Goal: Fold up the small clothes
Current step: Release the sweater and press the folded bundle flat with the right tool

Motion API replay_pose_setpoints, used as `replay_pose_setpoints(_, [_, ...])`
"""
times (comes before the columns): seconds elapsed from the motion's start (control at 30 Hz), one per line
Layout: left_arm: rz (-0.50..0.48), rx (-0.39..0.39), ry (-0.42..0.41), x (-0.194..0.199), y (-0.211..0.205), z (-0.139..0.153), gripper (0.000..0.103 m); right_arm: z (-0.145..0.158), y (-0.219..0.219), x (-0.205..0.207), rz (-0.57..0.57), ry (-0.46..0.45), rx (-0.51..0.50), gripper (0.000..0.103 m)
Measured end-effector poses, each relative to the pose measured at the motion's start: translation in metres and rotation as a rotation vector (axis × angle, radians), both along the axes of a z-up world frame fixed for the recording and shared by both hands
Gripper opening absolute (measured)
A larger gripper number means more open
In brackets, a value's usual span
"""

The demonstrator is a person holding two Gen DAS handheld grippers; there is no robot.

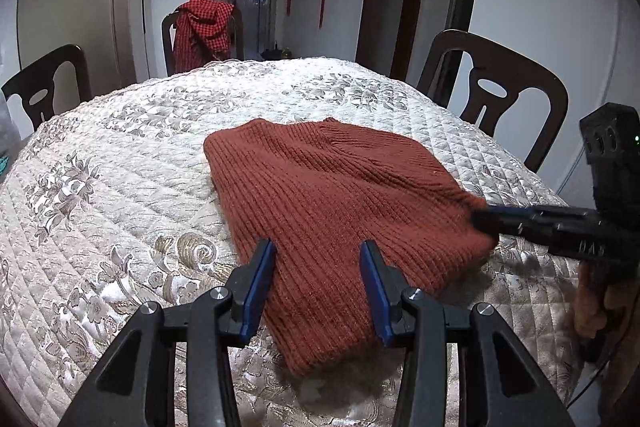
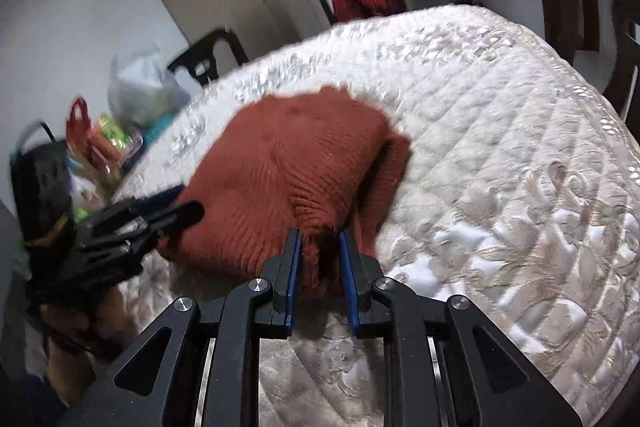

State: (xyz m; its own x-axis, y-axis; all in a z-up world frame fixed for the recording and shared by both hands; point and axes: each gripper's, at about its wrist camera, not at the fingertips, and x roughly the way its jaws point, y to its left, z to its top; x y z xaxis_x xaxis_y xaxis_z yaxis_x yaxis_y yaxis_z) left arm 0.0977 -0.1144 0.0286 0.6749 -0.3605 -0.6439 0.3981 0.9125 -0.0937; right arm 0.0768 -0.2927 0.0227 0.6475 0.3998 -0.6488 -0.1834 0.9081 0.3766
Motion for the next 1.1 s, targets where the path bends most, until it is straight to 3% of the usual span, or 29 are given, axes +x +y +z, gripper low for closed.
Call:
replay_pose_setpoints(0.17, [0.003,-0.036,0.002,0.004,0.003,0.009,0.046,0.02,-0.011,-0.003,-0.058,-0.05,-0.013,0.019])
replay_pose_setpoints(0.33, [0.039,-0.044,-0.011,0.027,0.001,0.02,0.046,0.037,0.013,0.019,-0.001,-0.099,-0.02,0.019])
replay_pose_setpoints(0.43, [0.056,-0.041,0.048,0.046,-0.002,0.006,0.046,0.024,0.026,0.047,0.011,-0.041,-0.04,0.019])
replay_pose_setpoints(0.5, [0.058,-0.007,0.046,0.048,-0.005,-0.004,0.047,0.001,0.028,0.065,-0.009,0.02,-0.096,0.019])
replay_pose_setpoints(0.67, [0.054,0.021,0.022,0.035,-0.009,0.002,0.047,-0.003,0.003,0.054,-0.032,0.021,-0.024,0.018])
replay_pose_setpoints(0.9, [0.022,-0.015,-0.009,-0.016,0.001,0.009,0.047,0.019,0.013,0.001,0.012,-0.064,-0.056,0.018])
replay_pose_setpoints(1.0, [0.044,0.023,-0.013,-0.023,-0.001,0.001,0.047,0.007,0.027,-0.005,0.031,-0.045,-0.151,0.018])
replay_pose_setpoints(1.1, [0.063,0.028,0.013,-0.018,0.0,-0.004,0.047,-0.001,0.018,0.002,0.016,-0.004,-0.117,0.018])
